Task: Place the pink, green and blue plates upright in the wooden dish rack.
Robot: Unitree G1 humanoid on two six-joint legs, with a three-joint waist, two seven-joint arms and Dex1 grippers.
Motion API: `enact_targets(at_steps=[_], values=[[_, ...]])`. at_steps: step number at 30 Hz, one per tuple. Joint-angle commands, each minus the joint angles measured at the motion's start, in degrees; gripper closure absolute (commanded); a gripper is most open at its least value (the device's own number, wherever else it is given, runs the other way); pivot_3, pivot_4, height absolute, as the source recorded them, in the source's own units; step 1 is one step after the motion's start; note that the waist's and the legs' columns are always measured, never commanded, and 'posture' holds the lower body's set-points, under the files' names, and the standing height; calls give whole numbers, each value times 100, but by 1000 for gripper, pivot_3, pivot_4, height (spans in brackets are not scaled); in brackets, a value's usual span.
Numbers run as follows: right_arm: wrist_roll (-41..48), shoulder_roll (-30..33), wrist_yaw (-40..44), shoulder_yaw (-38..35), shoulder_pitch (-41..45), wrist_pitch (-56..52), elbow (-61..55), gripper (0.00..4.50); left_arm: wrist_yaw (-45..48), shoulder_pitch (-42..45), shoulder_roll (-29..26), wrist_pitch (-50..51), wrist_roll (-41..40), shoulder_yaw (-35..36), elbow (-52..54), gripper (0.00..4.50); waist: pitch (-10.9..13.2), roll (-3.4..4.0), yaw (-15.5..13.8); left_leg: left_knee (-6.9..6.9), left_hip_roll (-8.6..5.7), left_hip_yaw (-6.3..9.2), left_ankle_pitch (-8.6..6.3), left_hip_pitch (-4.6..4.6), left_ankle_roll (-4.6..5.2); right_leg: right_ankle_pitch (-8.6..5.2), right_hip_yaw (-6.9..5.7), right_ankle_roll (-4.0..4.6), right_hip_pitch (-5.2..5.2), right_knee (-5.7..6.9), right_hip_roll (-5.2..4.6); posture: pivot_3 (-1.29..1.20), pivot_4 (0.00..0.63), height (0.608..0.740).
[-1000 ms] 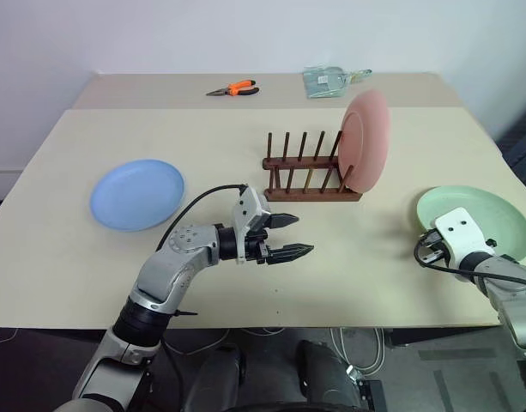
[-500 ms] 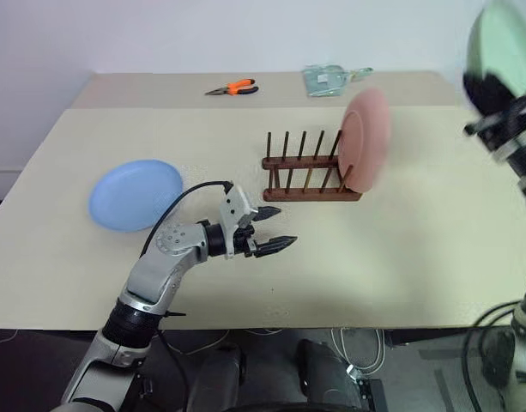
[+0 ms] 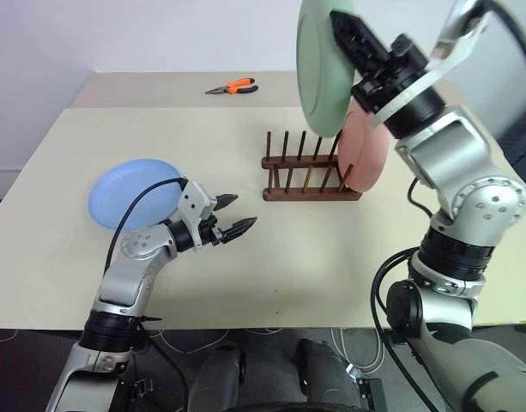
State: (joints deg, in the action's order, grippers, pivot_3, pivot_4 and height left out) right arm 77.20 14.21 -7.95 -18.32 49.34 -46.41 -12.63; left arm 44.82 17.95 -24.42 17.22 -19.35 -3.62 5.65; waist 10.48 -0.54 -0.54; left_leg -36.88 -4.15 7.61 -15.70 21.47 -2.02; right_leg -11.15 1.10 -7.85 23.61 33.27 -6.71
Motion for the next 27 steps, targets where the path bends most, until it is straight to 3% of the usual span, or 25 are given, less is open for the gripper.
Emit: enact_targets(at_steps=[1,11,14,19,25,27], values=[[-61,-77,-169,-13,1,176,102,4436,-50,-65,1,50,-114,105,342,915,0,0,13,2,0,-1,0,0,0,0,0,-1,0,0,0,0,150,740],[-681,-248,-304,72,-117,231,1084,4436,-178,-92,-74,349,-249,187,727,915,-1,2,147,6,2,-3,0,-5,1,0,0,-2,2,6,5,0,150,740],[-923,-232,-145,89,-35,278,1326,3508,-201,-79,-74,414,-262,180,786,915,0,3,152,7,3,-3,0,-4,1,1,0,-2,4,6,6,0,150,740],[-1861,146,537,485,122,542,1120,1058,-254,-96,-83,448,-263,185,826,915,0,4,151,7,2,-5,0,-4,1,1,0,-3,4,5,5,0,150,740],[-3816,1320,2149,1569,126,1607,253,1058,-1011,-37,-8,200,101,588,458,915,-1,1,148,7,2,-9,0,-2,1,-1,0,-8,3,0,5,0,150,740],[-4373,1713,2715,1933,60,1932,-79,479,-1977,203,167,238,310,1116,19,387,1,4,146,8,4,-9,0,-5,1,-3,-1,-13,2,1,5,0,150,740]])
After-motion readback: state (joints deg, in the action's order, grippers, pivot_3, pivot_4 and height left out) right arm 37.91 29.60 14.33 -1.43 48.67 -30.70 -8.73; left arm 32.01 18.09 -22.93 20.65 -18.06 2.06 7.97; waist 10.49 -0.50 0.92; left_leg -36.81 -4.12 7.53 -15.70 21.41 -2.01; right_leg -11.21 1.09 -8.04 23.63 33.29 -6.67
